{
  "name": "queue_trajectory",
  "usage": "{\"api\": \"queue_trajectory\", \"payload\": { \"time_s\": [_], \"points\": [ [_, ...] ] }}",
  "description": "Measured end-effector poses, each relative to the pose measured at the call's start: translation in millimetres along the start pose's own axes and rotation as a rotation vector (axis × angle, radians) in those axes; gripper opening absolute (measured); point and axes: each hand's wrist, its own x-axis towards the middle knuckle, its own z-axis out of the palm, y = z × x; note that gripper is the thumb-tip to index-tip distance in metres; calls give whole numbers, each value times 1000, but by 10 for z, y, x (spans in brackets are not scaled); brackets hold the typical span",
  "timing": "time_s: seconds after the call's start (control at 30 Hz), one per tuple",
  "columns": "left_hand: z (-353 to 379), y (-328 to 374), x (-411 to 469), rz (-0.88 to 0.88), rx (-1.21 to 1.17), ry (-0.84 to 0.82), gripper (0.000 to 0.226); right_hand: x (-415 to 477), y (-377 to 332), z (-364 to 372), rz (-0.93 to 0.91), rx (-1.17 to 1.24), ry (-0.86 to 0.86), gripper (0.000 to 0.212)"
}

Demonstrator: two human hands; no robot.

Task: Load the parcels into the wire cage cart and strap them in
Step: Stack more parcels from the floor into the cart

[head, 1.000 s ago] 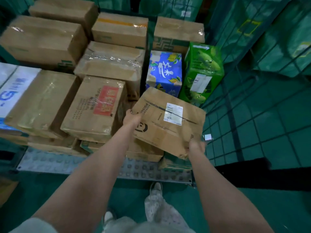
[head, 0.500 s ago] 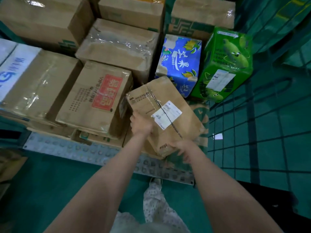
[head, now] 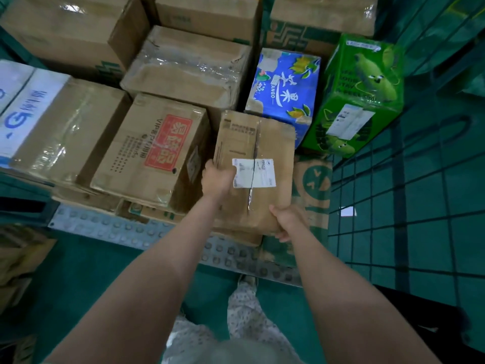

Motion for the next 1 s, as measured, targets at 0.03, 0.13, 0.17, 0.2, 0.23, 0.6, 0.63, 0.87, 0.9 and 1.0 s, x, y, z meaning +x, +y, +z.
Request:
{"api": "queue_trajectory", "payload": {
  "time_s": [0.03, 0.13, 0.17, 0.2, 0.23, 0.6, 0.63, 0.87, 0.9, 1.0],
  "points": [
    [-38, 37, 52, 2, 48, -4, 88, -9, -25, 73, -24, 23, 13, 47],
    [-175, 10, 129, -26, 134, -35, 90, -67, -141, 226, -90, 3, 11, 34],
    [-199, -43, 140, -21, 137, -35, 90, -72, -164, 256, -92, 4, -6, 33],
    [-236, -80, 137, -16, 133, -25, 89, -73, -193, 278, -84, 11, -29, 35],
    [-273, -89, 117, -13, 127, -11, 86, -69, -196, 290, -68, 21, -48, 40],
    [-399, -81, 56, 16, 19, -59, 58, -91, -260, 325, -19, -47, -105, 44],
    [-417, -80, 32, 12, 16, -57, 59, -115, -273, 319, -31, -98, -93, 39],
    [-693, -106, -168, 23, -54, -51, 60, -387, -474, 350, -228, -790, 209, 32],
    [-759, -129, -211, 19, -80, -30, 57, -432, -531, 399, -277, -794, 241, 36],
    [-1010, -223, -312, 0, -187, 67, 45, -647, -750, 664, -483, -695, 180, 58]
  ]
}}
